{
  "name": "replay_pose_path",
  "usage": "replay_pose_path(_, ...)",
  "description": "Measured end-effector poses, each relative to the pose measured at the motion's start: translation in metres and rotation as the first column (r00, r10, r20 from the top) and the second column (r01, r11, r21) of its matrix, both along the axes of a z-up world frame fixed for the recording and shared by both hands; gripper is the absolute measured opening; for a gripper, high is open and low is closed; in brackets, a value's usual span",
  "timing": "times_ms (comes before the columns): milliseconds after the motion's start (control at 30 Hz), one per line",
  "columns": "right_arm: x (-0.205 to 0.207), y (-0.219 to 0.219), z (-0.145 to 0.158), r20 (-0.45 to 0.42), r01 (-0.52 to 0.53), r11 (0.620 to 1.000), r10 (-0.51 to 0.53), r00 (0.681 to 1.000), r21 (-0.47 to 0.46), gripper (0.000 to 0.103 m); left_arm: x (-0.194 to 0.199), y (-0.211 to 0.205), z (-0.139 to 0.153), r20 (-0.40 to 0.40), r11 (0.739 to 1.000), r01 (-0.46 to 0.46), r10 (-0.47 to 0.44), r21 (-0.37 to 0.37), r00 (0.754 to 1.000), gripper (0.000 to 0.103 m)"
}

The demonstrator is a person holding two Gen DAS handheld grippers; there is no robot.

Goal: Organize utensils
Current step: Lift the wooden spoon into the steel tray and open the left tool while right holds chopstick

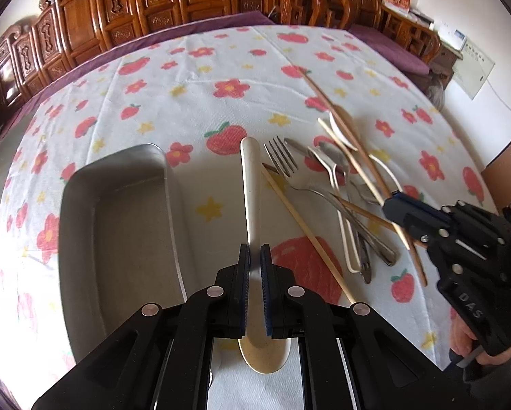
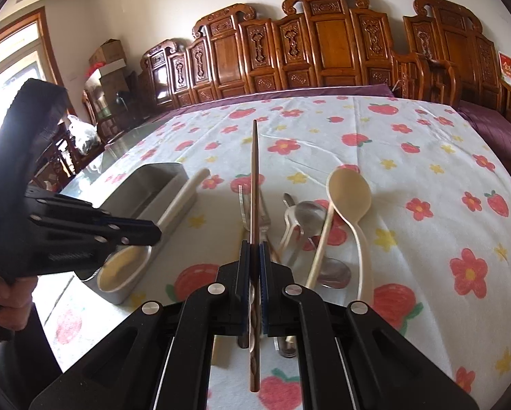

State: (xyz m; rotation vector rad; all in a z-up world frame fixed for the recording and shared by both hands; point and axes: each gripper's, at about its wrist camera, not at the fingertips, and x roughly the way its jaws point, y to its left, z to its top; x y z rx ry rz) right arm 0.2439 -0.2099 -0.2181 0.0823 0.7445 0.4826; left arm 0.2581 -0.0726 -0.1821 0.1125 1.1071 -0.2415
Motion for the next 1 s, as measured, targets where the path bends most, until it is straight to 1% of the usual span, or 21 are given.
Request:
replay_pose_path(67, -0.004, 0.004, 0.002, 0.001, -0.013, 1.0, 0.013, 1.0, 0.006, 0.006, -0.013, 0.008, 0.015, 0.031, 0.999, 0.002, -0.001, -0.035, 1.0, 0.006)
replay_pose_path(167, -0.008, 0.012, 0.005, 0.001, -0.029, 1.0, 0.029, 1.0, 0.008, 0.006, -0.028, 0.019, 0.032, 0.07, 0.998, -0.012, 0.016, -0.055, 0.997, 0.006)
replay_pose_path(333, -0.018, 0.027, 0.015, 0.016, -0.064, 0.998, 0.064, 0.998, 0.01, 0.006, -0.046, 0.037, 0.051, 0.118, 0.998, -0.029, 0.036, -0.063, 0.992, 0.006)
replay_pose_path(467, -0.027, 0.04, 0.022, 0.029, -0.092, 0.996, 0.092, 0.995, 0.008, 0.006, -0.05, 0.049, 0.059, 0.141, 0.997, -0.043, 0.051, -0.058, 0.989, 0.006)
replay_pose_path(733, -0.042, 0.062, 0.03, 0.044, -0.143, 0.99, 0.144, 0.989, -0.01, 0.006, -0.043, 0.078, 0.052, 0.141, 0.995, -0.086, 0.093, -0.051, 0.986, 0.006)
replay_pose_path(867, -0.045, 0.068, 0.032, 0.045, -0.15, 0.989, 0.15, 0.988, -0.012, 0.006, -0.035, 0.09, 0.035, 0.113, 0.994, -0.106, 0.109, -0.04, 0.988, 0.006)
replay_pose_path(1000, -0.046, 0.074, 0.032, 0.042, -0.161, 0.987, 0.162, 0.986, -0.027, 0.006, -0.024, 0.099, 0.01, 0.071, 0.991, -0.132, 0.133, -0.025, 0.989, 0.006)
